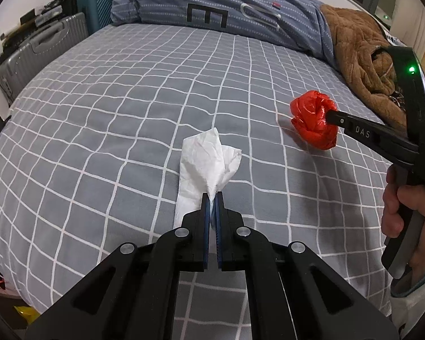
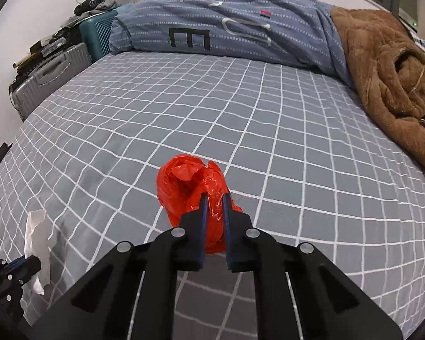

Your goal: Collect trash

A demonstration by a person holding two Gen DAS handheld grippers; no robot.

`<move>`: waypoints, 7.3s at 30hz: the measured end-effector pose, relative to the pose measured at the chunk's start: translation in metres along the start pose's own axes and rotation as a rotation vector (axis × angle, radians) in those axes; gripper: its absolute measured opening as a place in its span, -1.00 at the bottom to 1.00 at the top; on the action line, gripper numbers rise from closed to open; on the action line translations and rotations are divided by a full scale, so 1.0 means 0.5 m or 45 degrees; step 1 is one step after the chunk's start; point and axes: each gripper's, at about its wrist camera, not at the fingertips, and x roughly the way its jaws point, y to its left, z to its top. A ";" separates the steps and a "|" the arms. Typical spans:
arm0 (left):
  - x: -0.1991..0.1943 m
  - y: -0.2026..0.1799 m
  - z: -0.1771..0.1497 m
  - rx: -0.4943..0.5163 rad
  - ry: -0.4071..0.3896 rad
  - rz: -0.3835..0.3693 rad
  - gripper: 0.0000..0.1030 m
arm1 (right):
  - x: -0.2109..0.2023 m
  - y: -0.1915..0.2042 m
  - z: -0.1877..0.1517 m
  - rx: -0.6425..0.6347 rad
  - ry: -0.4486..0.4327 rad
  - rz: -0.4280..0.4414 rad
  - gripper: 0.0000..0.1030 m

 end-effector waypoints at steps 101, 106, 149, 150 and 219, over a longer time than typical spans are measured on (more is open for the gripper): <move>-0.348 -0.228 -0.511 0.229 0.127 -0.199 -0.94 | -0.611 -0.062 -0.689 0.243 0.205 -0.054 -0.81; -0.311 -0.228 -0.546 0.241 0.176 -0.185 -0.94 | -0.581 -0.061 -0.722 0.256 0.254 -0.040 -0.81; -0.082 -0.273 -0.653 0.284 0.459 -0.175 -0.93 | -0.440 -0.129 -0.819 0.328 0.397 -0.112 0.84; -0.081 -0.284 -0.656 0.296 0.460 -0.181 -0.93 | -0.441 -0.133 -0.823 0.333 0.396 -0.121 0.85; -0.589 -0.176 -0.586 0.229 -0.146 -0.176 0.89 | -0.877 -0.016 -0.715 0.256 -0.092 -0.198 0.85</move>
